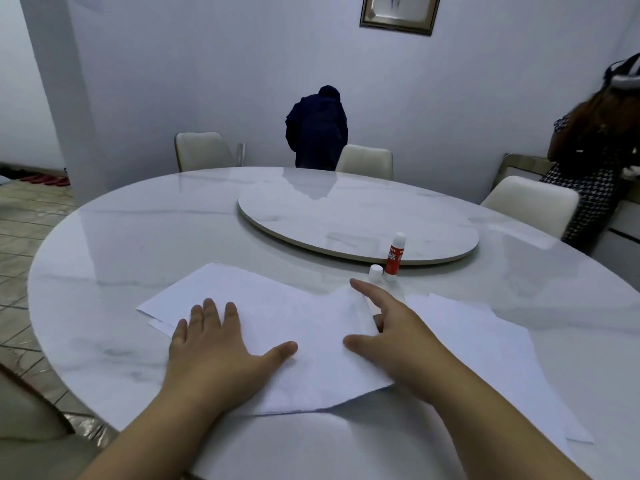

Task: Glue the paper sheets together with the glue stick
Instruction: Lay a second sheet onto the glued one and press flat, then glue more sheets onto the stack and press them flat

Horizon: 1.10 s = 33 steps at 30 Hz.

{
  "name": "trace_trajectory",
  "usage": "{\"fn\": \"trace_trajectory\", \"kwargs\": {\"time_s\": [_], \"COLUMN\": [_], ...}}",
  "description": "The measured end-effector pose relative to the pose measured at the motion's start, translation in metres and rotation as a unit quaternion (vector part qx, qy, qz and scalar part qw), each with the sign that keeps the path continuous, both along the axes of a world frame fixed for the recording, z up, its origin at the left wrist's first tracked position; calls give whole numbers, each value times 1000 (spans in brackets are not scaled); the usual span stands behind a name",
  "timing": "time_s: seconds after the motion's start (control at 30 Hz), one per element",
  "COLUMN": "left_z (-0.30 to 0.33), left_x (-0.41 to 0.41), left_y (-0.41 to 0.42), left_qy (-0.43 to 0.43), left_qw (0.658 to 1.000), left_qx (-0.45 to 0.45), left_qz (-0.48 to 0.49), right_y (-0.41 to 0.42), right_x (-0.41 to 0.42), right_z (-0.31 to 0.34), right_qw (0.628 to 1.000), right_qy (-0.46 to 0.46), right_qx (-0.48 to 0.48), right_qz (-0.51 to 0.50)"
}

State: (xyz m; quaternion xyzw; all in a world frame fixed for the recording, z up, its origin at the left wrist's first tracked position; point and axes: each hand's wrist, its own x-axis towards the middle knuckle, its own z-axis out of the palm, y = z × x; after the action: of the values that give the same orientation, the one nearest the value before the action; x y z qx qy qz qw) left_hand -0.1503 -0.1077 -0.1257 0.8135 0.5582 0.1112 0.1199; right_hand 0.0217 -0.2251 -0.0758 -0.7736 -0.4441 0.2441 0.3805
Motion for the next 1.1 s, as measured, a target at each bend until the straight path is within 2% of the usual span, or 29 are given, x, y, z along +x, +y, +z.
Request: {"fn": "trace_trajectory", "kwargs": {"time_s": [0.13,0.2,0.27,0.37,0.47,0.53,0.6,0.8,0.93,1.03,1.1], "left_z": [3,3,3,8,7,8,7,6,4,3,4], "left_x": [-9,-10,-6,1,8,10,10,8,9,9,10], "left_y": [15,15,10,-6,-11,-14,-16,-12,-10,-8,-9], "left_qy": [-149,-148,-124,-135,-88,-71,-80,-97,-101,-98,-98], "left_qw": [989,988,981,986,985,984,983,982,981,982,982], "left_qx": [-22,38,121,49,40,41,45,28,25,28,34], "left_qz": [7,-36,-86,-90,-144,-156,-157,-161,-166,-160,-158], "right_y": [-32,-54,-71,-76,-59,-39,-17,40,56,51,41], "right_x": [16,31,49,82,119,139,152,173,172,166,160], "right_z": [34,61,86,107,107,93,72,6,-8,-3,5], "right_qw": [995,983,955,900,860,850,856,896,918,938,959], "right_qy": [23,69,120,166,211,241,235,175,133,131,69], "right_qx": [94,170,269,379,412,402,369,182,109,79,31], "right_qz": [7,-4,-33,-140,-216,-241,-276,-365,-357,-312,-274]}}
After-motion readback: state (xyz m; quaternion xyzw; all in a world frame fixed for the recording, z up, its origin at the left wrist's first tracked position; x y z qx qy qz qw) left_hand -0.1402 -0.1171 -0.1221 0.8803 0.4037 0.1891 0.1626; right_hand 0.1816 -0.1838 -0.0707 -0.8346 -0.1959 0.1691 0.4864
